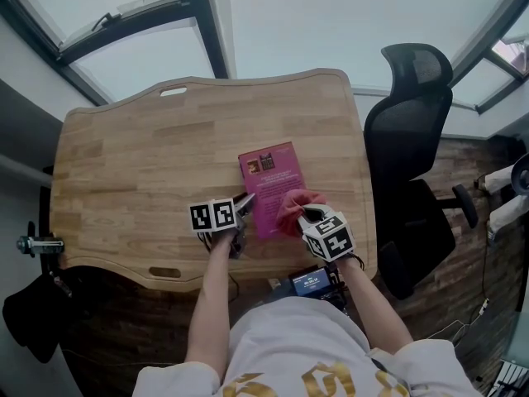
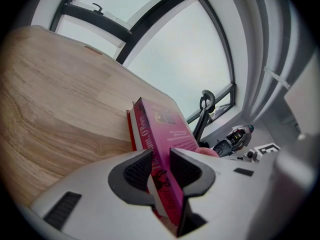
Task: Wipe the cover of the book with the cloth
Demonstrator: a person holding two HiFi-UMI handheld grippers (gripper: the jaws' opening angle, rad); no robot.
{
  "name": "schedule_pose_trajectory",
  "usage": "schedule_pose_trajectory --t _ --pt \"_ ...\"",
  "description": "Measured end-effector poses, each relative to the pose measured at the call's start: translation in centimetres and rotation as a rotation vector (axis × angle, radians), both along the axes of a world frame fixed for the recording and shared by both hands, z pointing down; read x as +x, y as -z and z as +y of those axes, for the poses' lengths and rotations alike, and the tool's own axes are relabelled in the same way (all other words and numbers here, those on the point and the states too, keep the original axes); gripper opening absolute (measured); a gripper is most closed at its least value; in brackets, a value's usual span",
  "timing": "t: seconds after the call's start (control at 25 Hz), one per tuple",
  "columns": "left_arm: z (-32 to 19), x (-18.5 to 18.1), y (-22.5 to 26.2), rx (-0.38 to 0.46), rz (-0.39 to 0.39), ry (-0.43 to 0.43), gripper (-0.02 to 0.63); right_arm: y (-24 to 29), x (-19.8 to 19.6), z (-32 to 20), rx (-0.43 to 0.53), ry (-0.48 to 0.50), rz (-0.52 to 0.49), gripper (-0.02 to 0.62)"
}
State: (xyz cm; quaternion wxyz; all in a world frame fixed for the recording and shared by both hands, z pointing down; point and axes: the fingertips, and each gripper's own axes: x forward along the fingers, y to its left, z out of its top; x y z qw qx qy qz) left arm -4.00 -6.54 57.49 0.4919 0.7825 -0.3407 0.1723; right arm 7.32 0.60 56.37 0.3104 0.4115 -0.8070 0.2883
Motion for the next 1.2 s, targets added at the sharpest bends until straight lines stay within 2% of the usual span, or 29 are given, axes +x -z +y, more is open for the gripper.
schedule_pose_trajectory --t 0.44,1.2 --pt "-0.1 0.1 0.0 -0.009 0.007 -0.011 0.118 -0.2 0.1 -0.3 -0.043 0.022 -0.019 0.041" --pt "0.0 0.2 0.0 -0.015 -0.001 -0.049 0.120 -0.2 -0.2 -2.9 -0.042 0.040 0.011 0.041"
